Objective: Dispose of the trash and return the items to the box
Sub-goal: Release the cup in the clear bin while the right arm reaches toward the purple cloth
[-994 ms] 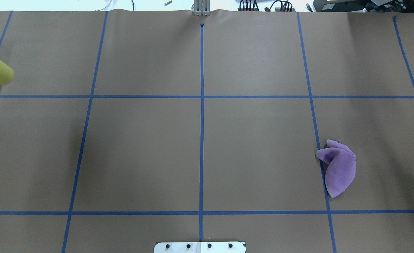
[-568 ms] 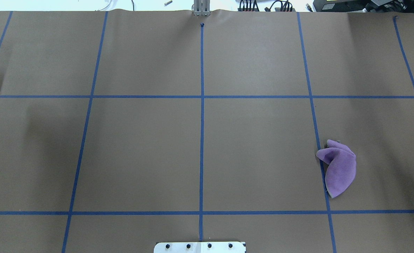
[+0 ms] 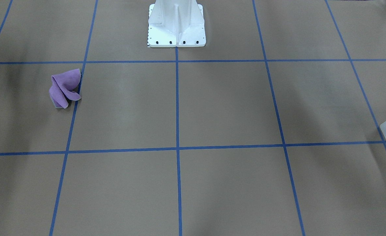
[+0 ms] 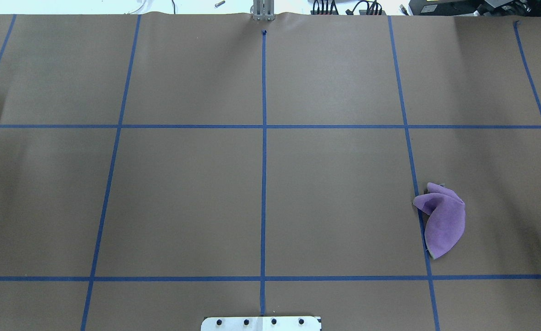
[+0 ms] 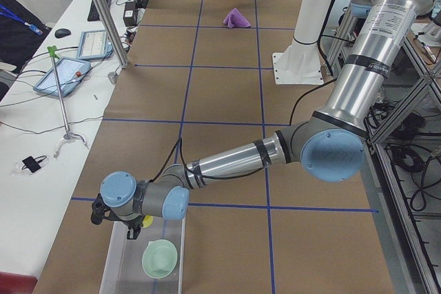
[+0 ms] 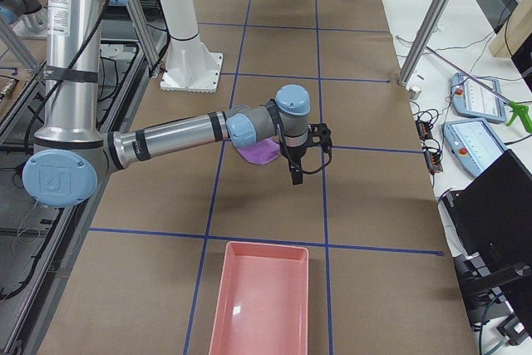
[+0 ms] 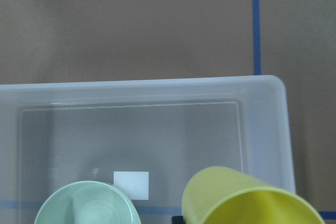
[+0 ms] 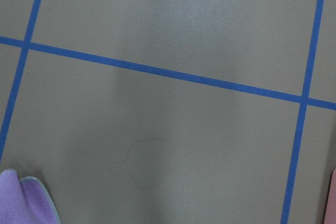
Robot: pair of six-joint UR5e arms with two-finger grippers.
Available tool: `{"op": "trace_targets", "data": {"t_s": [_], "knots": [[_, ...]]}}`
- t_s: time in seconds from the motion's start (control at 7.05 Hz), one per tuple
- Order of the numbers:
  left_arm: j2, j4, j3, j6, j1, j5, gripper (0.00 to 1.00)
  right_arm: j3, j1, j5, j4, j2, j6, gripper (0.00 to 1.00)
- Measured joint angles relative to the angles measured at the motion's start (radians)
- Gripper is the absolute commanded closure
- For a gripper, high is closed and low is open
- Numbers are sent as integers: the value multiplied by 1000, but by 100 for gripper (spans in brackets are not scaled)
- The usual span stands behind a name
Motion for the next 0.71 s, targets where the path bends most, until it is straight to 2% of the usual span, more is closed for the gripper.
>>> {"op": "trace_targets", "data": {"t_s": [0.14,0.28,0.43,0.71], "knots": [[-9,-32,41,-1,27,2,98,0,-3,0,0,2,0,0],[-12,-46,60,-1,51,2,54,0,-5,0,0,2,1,0],[-13,-52,67,0,68,2,2,0,-5,0,0,2,1,0],[-13,-69,65,5,81,0,1,0,-6,0,0,3,2,0]]}}
